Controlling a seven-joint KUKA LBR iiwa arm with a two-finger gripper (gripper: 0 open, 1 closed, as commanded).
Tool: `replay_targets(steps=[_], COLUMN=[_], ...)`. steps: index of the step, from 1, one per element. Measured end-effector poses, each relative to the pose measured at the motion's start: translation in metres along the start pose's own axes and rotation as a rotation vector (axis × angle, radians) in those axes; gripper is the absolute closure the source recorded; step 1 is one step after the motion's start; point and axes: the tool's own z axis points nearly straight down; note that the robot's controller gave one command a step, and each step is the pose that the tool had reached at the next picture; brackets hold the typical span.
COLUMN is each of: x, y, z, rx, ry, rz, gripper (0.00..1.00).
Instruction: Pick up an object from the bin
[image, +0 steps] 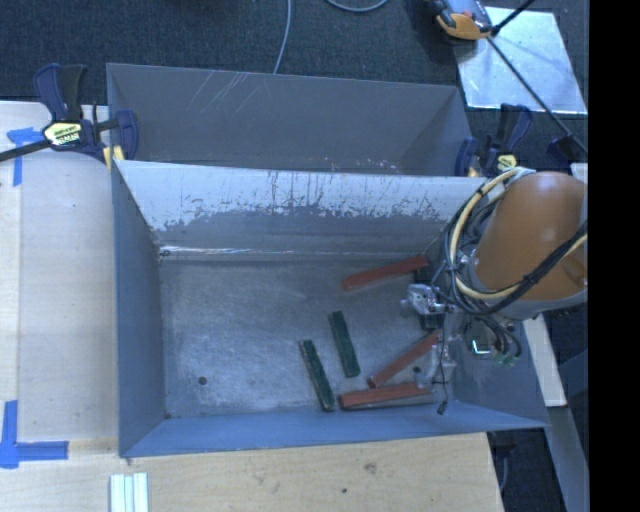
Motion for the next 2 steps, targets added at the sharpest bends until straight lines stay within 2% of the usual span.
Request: replay_targets(steps=[1,2], x=[-0.002,-0.006], y=[0.0,-0.011], z=[-0.004,0.021], rx=[0.001,0.002], ry=[-0.008,-0.015], rz=[-0.003,-0.077], gripper=[0.0,0.0])
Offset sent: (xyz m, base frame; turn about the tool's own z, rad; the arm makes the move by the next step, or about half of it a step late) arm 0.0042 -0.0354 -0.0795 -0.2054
